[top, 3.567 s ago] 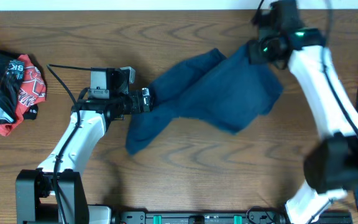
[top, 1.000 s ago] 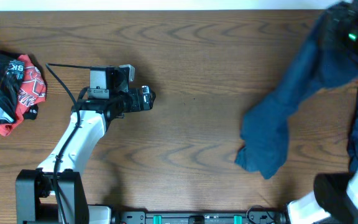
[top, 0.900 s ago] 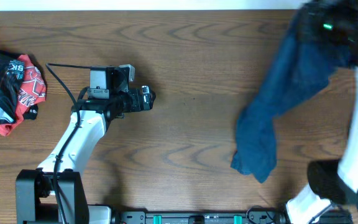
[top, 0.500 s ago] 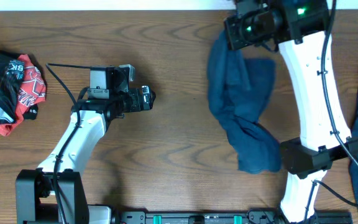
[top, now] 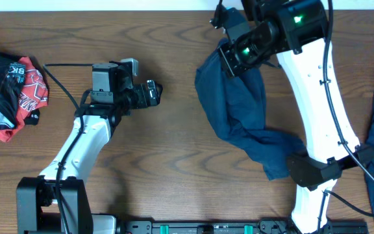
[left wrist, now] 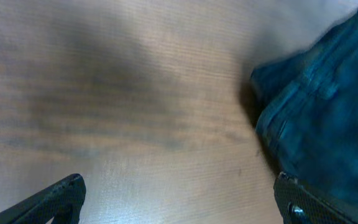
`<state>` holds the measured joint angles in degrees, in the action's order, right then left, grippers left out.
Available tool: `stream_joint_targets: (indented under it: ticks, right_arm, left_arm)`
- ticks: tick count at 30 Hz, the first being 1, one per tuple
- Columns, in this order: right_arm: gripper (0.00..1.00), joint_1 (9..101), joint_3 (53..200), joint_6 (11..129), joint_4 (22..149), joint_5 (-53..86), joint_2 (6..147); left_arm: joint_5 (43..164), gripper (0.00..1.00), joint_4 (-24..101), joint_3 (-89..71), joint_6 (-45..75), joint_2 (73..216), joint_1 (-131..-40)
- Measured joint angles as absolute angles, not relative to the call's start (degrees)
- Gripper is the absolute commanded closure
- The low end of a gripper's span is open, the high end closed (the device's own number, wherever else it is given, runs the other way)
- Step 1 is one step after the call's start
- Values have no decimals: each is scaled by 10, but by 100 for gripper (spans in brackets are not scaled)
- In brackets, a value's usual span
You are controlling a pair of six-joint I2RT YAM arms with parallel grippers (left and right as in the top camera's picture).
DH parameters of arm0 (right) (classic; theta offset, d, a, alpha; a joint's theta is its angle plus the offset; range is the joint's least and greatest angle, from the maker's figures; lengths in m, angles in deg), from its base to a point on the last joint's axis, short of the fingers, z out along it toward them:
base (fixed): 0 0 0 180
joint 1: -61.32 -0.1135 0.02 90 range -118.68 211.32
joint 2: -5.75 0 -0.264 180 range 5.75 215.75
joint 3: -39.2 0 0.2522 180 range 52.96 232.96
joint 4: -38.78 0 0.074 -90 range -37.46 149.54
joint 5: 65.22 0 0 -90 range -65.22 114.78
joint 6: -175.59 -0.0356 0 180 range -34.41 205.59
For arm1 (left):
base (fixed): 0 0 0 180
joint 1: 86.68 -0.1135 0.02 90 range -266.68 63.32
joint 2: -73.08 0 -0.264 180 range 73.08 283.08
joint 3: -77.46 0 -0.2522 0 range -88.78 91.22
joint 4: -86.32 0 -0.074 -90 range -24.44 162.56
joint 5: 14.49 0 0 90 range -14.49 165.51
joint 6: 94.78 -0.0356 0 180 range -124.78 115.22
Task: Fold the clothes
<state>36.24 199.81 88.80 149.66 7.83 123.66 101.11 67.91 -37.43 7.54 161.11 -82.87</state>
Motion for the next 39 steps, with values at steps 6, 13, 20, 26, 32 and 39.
stream_joint_targets:
  ticks: [6,13,20,26,32,39]
  right_arm:
    - [99,312,1969,892,1495,66,1236]
    - [99,263,1921,892,1491,61,1235]
    - [99,258,1919,891,1496,61,1235]
    - [37,248,1912,888,1497,61,1235]
    - [75,232,1910,887,1497,59,1235]
    - [48,230,1910,840,1497,134,1234]
  left_arm:
    - [1011,2,727,-374,116,1611,-829]
    - [1011,2,745,-374,132,1611,-829]
    - [1011,2,754,-374,134,1611,-829]
    - [1011,2,751,-374,134,1611,-829]
    - [1011,2,755,-374,134,1611,-829]
    - [1010,2,758,-374,134,1611,-829]
